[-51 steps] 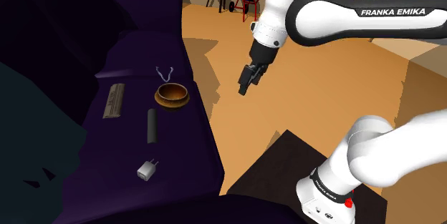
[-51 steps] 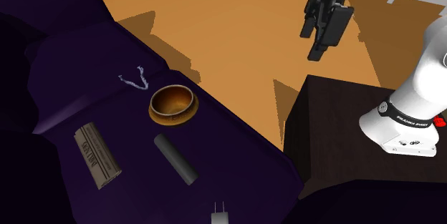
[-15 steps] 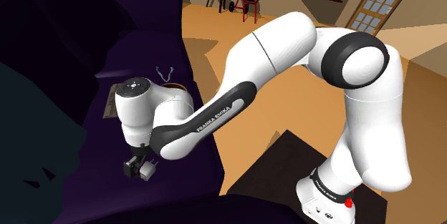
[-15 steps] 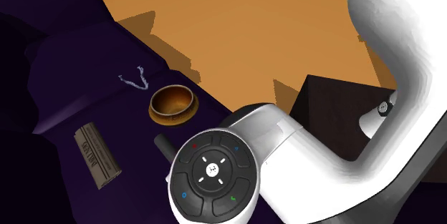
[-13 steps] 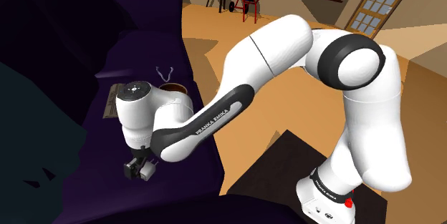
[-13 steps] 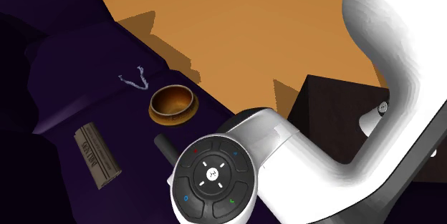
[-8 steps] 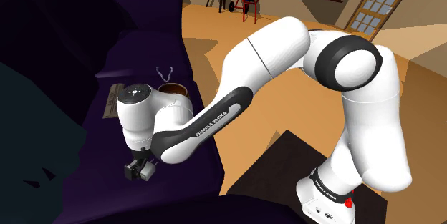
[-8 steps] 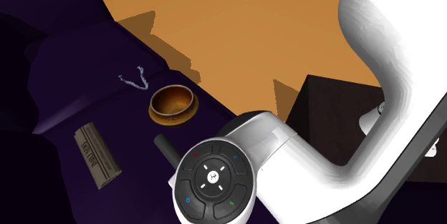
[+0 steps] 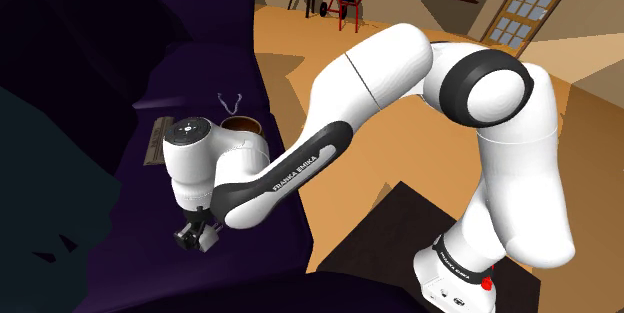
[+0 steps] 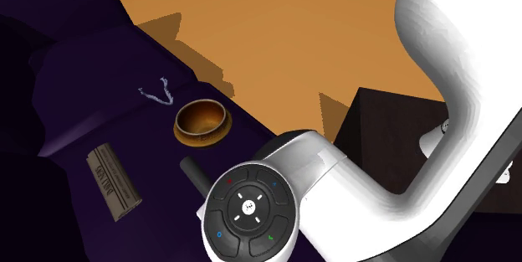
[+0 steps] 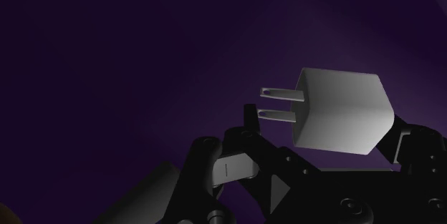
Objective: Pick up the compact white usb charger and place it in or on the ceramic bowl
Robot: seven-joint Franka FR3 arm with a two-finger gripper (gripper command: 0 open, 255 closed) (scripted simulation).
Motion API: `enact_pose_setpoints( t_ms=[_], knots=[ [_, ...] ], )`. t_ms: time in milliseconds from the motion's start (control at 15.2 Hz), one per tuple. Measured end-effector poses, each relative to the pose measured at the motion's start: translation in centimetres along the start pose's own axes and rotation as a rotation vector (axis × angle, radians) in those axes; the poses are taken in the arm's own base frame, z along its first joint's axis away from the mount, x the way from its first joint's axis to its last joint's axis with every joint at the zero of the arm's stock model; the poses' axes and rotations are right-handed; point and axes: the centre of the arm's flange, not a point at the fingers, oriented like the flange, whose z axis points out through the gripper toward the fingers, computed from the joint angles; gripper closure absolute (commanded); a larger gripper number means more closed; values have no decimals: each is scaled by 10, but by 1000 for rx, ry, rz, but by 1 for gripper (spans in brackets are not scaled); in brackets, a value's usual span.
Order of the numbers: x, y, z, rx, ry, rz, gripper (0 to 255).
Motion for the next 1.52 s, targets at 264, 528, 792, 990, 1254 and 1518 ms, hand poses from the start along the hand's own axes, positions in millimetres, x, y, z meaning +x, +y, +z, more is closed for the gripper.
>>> enact_pose_setpoints(
  t_ms=[264,528,792,990,1254,1518],
  knots=[
    [0,0,0,0,0,0,255],
    [0,0,-11,0,0,0,255],
    [0,0,-31,0,0,0,255],
    [2,3,-47,0,1,0,255],
    [1,3,-68,0,0,0,255],
    [0,3,-90,0,0,0,255]
  ],
)
